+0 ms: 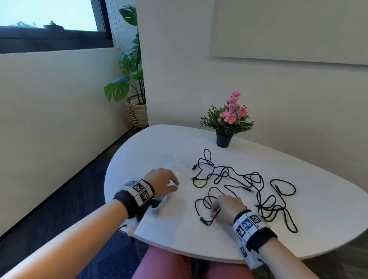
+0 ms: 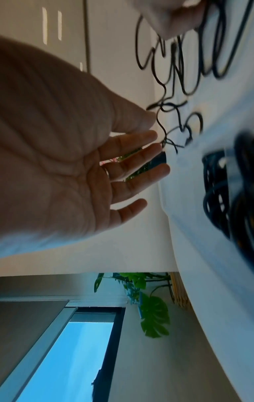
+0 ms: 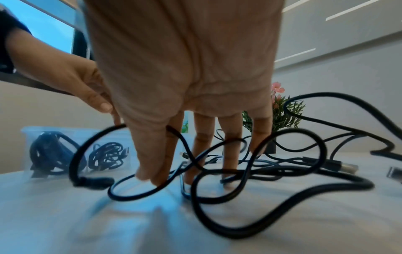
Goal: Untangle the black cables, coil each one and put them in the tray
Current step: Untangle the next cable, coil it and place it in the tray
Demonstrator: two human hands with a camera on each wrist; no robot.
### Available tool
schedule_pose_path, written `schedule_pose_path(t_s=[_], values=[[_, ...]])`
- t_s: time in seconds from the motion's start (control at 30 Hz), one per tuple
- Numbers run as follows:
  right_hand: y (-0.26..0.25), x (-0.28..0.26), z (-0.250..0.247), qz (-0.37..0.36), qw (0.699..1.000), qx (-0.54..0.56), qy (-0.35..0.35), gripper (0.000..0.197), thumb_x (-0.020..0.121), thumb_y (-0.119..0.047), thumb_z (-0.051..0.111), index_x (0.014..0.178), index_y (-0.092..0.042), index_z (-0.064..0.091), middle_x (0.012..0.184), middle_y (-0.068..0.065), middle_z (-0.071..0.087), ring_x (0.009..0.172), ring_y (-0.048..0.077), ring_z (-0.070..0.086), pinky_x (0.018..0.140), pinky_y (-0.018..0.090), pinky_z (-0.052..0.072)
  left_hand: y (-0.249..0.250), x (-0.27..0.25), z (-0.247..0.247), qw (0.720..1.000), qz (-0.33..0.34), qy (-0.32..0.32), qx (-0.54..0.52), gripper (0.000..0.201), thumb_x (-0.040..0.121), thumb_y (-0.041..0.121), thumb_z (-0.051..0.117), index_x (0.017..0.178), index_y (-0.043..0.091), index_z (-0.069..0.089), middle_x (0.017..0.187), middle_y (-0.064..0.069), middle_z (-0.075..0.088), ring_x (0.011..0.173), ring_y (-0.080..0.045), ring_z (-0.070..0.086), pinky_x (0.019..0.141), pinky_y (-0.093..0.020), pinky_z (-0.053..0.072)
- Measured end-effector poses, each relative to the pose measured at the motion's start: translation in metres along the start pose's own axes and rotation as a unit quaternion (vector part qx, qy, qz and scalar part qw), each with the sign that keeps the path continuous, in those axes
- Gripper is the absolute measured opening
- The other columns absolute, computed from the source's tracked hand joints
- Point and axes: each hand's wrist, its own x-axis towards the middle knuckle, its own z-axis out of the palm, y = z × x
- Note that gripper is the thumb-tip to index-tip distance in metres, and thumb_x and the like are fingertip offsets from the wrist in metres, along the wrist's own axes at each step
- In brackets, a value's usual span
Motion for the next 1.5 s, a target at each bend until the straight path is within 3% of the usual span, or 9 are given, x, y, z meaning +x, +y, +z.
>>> schedule_pose_path(t_s=[0.2, 0.3, 0.43, 0.57, 0.9, 1.07, 1.2, 1.37, 1.5], values=[[-0.008, -0.006, -0.029, -0.050, 0.959, 0.270, 0.067, 0.009, 0.080, -0.028, 0.072, 0.085, -0.022, 0.076, 0.079, -0.009, 0.070, 0.071, 0.001, 0.062, 0.064, 0.015, 0.042, 0.047, -0.007, 0.018, 0.985, 0.079, -0.067, -0.135, 0.049, 0.083, 0.043, 0.067, 0.126, 0.023, 0.056, 0.121, 0.007, 0.062, 0.111, -0.006, 0.058, 0.093, -0.022, 0.045], [-0.012, -0.013, -0.042, -0.054, 0.929, 0.341, 0.132, 0.010, 0.079, -0.025, 0.074, 0.070, -0.019, 0.073, 0.062, -0.010, 0.066, 0.051, 0.001, 0.061, 0.052, 0.013, 0.044, 0.063, -0.009, 0.022, 0.971, 0.071, -0.069, -0.217, 0.023, 0.095, 0.028, 0.049, 0.111, 0.017, 0.060, 0.101, 0.000, 0.068, 0.100, -0.018, 0.064, 0.087, -0.026, 0.048], [-0.004, -0.017, -0.050, -0.008, 0.889, 0.412, 0.202, 0.025, 0.085, -0.024, 0.069, 0.067, -0.007, 0.069, 0.063, 0.005, 0.068, 0.042, 0.009, 0.059, 0.052, 0.024, 0.050, 0.066, -0.019, 0.005, 0.868, 0.015, -0.048, -0.494, 0.041, 0.102, 0.033, 0.028, 0.108, 0.009, 0.061, 0.096, -0.008, 0.073, 0.093, -0.018, 0.069, 0.096, -0.031, 0.045], [-0.005, -0.018, -0.050, -0.013, 0.869, 0.449, 0.209, 0.022, 0.084, -0.022, 0.070, 0.069, -0.006, 0.071, 0.066, 0.005, 0.068, 0.044, 0.013, 0.060, 0.045, 0.022, 0.047, 0.067, -0.027, -0.002, 0.900, 0.059, 0.038, -0.430, 0.037, 0.094, 0.046, 0.047, 0.095, 0.014, 0.065, 0.083, 0.003, 0.072, 0.083, -0.010, 0.067, 0.089, -0.033, 0.050], [-0.024, -0.018, -0.038, -0.109, 0.898, 0.376, 0.200, 0.019, 0.084, -0.029, 0.068, 0.065, -0.028, 0.070, 0.060, 0.000, 0.062, 0.059, 0.009, 0.055, 0.063, 0.023, 0.047, 0.073, -0.033, -0.008, 0.934, 0.058, 0.041, -0.350, 0.036, 0.096, 0.040, 0.045, 0.083, 0.017, 0.068, 0.068, 0.005, 0.056, 0.064, -0.008, 0.052, 0.066, -0.023, 0.042], [-0.016, -0.015, -0.026, -0.090, 0.944, 0.249, 0.199, 0.017, 0.089, -0.033, 0.060, 0.077, -0.023, 0.069, 0.078, -0.003, 0.065, 0.076, 0.013, 0.058, 0.077, 0.037, 0.051, 0.056, -0.040, -0.028, 0.837, 0.029, 0.178, -0.517, 0.037, 0.103, 0.029, 0.031, 0.088, 0.015, 0.062, 0.074, 0.001, 0.055, 0.072, -0.014, 0.053, 0.073, -0.027, 0.042], [-0.008, -0.021, -0.039, -0.085, 0.894, 0.403, 0.179, 0.018, 0.085, -0.038, 0.063, 0.076, -0.026, 0.074, 0.079, 0.009, 0.071, 0.073, 0.020, 0.062, 0.073, 0.036, 0.050, 0.022, -0.048, -0.037, 0.819, -0.020, 0.235, -0.523, 0.035, 0.103, 0.026, 0.031, 0.091, 0.015, 0.063, 0.080, 0.001, 0.058, 0.075, -0.012, 0.054, 0.073, -0.026, 0.040], [0.009, -0.029, -0.056, -0.088, 0.860, 0.464, 0.193, 0.019, 0.079, -0.007, 0.072, 0.084, -0.025, 0.075, 0.086, -0.004, 0.075, 0.085, 0.009, 0.070, 0.084, 0.022, 0.052, -0.026, -0.062, -0.030, 0.817, -0.092, 0.264, -0.504, 0.034, 0.102, 0.014, 0.034, 0.094, 0.005, 0.066, 0.082, -0.004, 0.062, 0.073, -0.012, 0.054, 0.060, -0.007, 0.041], [0.020, -0.033, -0.058, -0.065, 0.858, 0.426, 0.279, 0.012, 0.083, -0.009, 0.069, 0.086, -0.020, 0.073, 0.086, -0.001, 0.071, 0.084, 0.012, 0.066, 0.079, 0.020, 0.048, -0.045, -0.078, -0.018, 0.858, -0.106, 0.204, -0.459, 0.036, 0.097, 0.002, 0.033, 0.090, 0.006, 0.068, 0.069, -0.005, 0.057, 0.065, -0.017, 0.052, 0.064, -0.023, 0.043]])
